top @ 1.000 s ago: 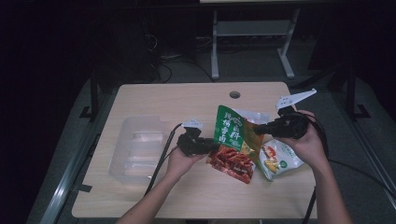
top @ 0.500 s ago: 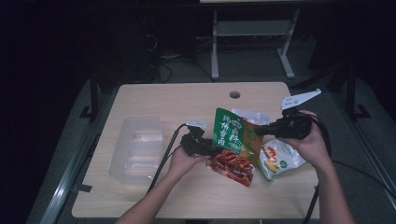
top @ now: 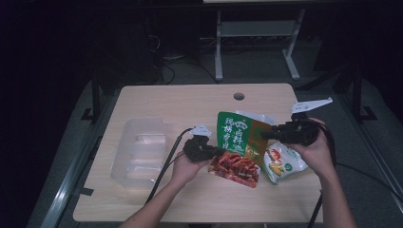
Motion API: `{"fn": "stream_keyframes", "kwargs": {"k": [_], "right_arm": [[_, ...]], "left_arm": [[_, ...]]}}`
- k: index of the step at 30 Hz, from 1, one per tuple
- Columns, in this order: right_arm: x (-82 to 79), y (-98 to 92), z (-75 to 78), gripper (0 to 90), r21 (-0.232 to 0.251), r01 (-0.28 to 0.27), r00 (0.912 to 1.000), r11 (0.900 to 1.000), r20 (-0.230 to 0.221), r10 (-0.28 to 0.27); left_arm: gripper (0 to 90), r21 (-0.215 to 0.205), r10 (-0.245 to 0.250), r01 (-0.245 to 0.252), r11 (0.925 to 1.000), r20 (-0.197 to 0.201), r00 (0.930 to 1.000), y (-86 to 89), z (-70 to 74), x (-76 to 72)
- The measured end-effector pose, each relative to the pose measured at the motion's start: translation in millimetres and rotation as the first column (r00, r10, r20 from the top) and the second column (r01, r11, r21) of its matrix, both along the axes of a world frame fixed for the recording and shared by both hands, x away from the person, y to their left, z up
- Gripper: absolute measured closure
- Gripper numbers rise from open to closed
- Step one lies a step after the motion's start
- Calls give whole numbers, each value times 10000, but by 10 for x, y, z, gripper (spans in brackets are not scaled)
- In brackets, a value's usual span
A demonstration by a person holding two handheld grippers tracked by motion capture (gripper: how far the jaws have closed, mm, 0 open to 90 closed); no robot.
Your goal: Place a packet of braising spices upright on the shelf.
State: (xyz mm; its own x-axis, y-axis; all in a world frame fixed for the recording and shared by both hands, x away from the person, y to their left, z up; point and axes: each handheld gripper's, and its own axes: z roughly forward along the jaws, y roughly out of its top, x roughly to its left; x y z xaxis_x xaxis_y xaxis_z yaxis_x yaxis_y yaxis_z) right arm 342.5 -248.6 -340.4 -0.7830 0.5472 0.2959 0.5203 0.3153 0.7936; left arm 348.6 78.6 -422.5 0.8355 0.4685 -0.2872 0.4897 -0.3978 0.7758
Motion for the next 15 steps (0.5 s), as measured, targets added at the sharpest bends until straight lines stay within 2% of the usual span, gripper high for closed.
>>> {"fn": "stream_keyframes", "kwargs": {"k": [1, 3, 4, 5, 6, 7, 10, 11, 12, 14, 15], "right_arm": [[0, 0, 0, 637, 0, 0, 10000, 10000, 0, 0], [-11, -12, -121, 566, 195, 90, 9999, 9998, -148, -87], [-20, 2, -246, 549, 356, 105, 9989, 9993, -455, -89], [-20, 2, -246, 549, 356, 105, 9989, 9993, -455, -89], [-14, 49, -373, 536, 337, 108, 9978, 9994, -651, -85], [-6, 81, -430, 530, 230, 82, 9973, 9997, -725, -65], [-9, 151, -528, 534, 221, 143, 9973, 9997, -725, -127], [-5, 187, -577, 556, 238, 119, 9971, 9996, -750, -101], [-12, 255, -655, 631, 320, 10, 9967, 9995, -810, 16], [-14, 316, -683, 759, 94, -97, 9949, 9999, -999, 106], [-14, 316, -683, 759, 94, -97, 9949, 9999, -999, 106]], "left_arm": [[885, -4, 39, -39, 10000, 61, 10000, 1, -2, -10], [884, 10, 21, -22, 10000, 203, 9998, 10, 0, -22], [884, -28, 96, -96, 10000, 85, 9999, 8, 3, -42], [884, -26, 125, -125, 9999, 105, 9999, 8, 3, -50], [884, 10, 101, -101, 9999, 158, 9998, 21, 3, -63], [883, 39, 71, -72, 10000, 216, 9997, 32, 4, -66], [883, -59, 124, -124, 9999, 148, 9998, 48, 3, -83], [883, -41, 135, -134, 9999, 175, 9998, 56, 2, -91], [883, -15, 157, -157, 9999, 198, 9997, 60, 3, -102], [883, 70, 127, -130, 9999, 311, 9994, 69, 5, -128], [883, 126, 135, -139, 9998, 312, 9994, 75, 8, -145]]}}
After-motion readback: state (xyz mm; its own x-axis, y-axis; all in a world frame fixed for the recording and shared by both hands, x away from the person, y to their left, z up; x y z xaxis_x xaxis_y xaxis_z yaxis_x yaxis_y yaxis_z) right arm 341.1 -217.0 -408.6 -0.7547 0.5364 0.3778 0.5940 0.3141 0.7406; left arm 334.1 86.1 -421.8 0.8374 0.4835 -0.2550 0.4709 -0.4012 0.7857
